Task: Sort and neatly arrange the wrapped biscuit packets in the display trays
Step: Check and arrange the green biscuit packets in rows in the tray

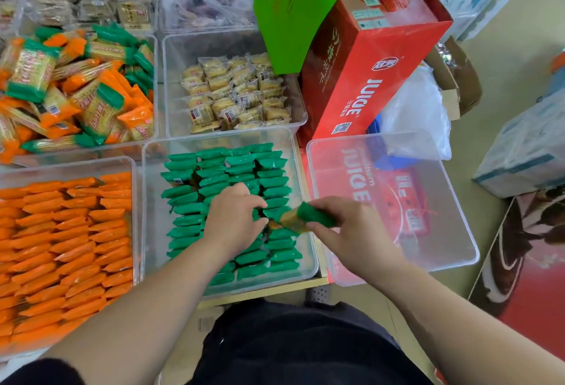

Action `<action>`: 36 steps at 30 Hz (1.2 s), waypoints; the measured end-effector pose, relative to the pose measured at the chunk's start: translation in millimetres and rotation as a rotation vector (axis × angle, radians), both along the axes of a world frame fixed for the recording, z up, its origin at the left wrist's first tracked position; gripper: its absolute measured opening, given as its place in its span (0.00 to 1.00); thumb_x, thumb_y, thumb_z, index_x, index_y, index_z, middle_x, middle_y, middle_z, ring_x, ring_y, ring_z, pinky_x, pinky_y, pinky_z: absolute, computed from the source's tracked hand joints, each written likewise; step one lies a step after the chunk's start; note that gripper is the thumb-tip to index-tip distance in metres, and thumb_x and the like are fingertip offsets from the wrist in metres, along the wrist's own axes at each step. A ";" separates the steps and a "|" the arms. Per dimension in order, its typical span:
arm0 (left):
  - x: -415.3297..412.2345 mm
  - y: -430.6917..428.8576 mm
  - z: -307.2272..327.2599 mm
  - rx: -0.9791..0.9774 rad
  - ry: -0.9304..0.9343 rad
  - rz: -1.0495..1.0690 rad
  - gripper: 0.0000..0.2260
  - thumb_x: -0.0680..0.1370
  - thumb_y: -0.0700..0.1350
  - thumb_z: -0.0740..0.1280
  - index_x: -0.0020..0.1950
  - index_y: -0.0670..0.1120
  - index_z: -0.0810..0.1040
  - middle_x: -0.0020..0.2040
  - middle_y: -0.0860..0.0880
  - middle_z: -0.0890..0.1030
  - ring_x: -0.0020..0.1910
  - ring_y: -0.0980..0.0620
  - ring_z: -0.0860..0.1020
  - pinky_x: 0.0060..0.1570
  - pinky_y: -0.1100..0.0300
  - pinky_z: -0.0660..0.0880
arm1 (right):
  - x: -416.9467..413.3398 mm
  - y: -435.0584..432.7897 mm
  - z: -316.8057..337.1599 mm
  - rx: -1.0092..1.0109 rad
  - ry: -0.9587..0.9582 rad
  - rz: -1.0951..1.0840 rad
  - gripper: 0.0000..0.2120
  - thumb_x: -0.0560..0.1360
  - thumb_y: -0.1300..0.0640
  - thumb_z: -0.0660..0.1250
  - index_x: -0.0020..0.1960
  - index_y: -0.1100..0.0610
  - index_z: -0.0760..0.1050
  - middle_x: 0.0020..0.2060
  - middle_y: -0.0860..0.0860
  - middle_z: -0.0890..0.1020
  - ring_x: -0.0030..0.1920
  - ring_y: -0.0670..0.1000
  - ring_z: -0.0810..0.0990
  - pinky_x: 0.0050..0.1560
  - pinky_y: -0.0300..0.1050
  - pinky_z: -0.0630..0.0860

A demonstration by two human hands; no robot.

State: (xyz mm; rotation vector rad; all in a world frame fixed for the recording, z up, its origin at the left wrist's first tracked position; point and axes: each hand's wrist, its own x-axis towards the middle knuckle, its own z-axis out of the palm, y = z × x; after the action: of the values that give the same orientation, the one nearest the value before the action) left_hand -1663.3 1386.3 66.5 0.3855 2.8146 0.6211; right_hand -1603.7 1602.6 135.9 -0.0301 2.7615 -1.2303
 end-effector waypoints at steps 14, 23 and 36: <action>-20.4 14.5 -27.9 -0.083 0.018 -0.056 0.07 0.75 0.51 0.74 0.40 0.50 0.83 0.43 0.54 0.78 0.48 0.47 0.73 0.49 0.52 0.67 | -6.6 -15.8 -73.6 0.548 0.341 0.365 0.10 0.71 0.60 0.73 0.50 0.49 0.84 0.43 0.42 0.84 0.47 0.53 0.78 0.46 0.51 0.73; -27.2 -5.6 -6.2 0.110 0.022 0.037 0.08 0.75 0.45 0.74 0.38 0.47 0.79 0.43 0.53 0.76 0.47 0.47 0.76 0.51 0.49 0.73 | -5.3 -27.1 -82.2 0.765 0.205 0.460 0.04 0.70 0.53 0.74 0.37 0.48 0.82 0.37 0.41 0.82 0.56 0.54 0.75 0.53 0.52 0.65; -15.6 -11.8 3.4 0.232 -0.024 0.099 0.05 0.79 0.44 0.70 0.45 0.45 0.78 0.37 0.50 0.79 0.29 0.50 0.73 0.35 0.53 0.73 | -19.4 -31.1 -62.9 0.902 -0.003 0.588 0.11 0.78 0.43 0.65 0.52 0.48 0.82 0.50 0.43 0.84 0.66 0.55 0.73 0.70 0.63 0.54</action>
State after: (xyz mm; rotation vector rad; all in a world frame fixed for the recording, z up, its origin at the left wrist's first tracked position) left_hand -1678.9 1374.5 69.9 0.2774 2.7595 0.9716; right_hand -1623.1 1571.5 73.0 -0.6751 2.7118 0.1692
